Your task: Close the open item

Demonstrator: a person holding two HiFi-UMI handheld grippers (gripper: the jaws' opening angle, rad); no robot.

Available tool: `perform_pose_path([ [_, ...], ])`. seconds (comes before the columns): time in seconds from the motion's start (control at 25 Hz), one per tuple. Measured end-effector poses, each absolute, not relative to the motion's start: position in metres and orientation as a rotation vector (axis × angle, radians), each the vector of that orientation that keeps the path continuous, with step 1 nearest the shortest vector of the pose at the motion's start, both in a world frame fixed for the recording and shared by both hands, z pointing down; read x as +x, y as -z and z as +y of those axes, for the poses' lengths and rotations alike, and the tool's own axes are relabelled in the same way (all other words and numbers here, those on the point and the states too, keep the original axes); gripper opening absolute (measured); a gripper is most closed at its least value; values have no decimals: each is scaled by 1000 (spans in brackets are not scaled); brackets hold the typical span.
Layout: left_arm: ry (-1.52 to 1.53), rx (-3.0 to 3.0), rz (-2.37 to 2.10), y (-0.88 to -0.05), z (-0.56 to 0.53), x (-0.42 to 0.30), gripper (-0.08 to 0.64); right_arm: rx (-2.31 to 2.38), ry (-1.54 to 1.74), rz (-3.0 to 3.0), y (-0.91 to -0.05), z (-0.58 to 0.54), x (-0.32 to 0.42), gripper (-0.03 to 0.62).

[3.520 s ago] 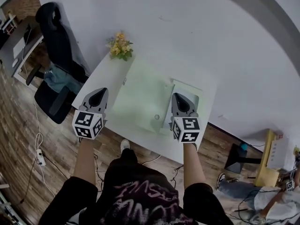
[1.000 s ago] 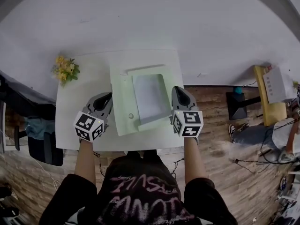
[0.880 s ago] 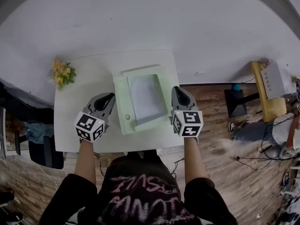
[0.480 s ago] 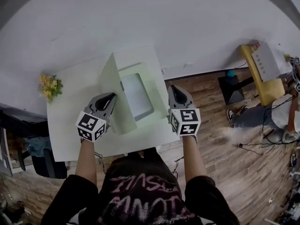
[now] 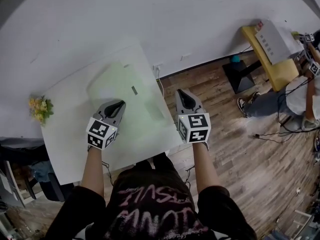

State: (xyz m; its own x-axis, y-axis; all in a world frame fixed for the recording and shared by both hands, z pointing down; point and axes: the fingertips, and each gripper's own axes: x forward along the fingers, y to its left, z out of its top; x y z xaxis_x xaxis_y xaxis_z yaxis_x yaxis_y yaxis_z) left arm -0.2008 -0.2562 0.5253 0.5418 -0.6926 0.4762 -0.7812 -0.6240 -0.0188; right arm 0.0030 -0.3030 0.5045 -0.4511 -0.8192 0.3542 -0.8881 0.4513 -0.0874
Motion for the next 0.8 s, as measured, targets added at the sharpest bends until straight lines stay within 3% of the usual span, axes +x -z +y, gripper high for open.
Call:
perform_pose_path([
  [0.6, -1198, 2569, -979, -603, -272, -146, 15, 1617, -462, -2299, -536, -290, 83, 28],
  [0.8, -1233, 2547, -961, -608, -272, -139, 15, 1645, -500, -2287, -543, -284, 97, 28],
])
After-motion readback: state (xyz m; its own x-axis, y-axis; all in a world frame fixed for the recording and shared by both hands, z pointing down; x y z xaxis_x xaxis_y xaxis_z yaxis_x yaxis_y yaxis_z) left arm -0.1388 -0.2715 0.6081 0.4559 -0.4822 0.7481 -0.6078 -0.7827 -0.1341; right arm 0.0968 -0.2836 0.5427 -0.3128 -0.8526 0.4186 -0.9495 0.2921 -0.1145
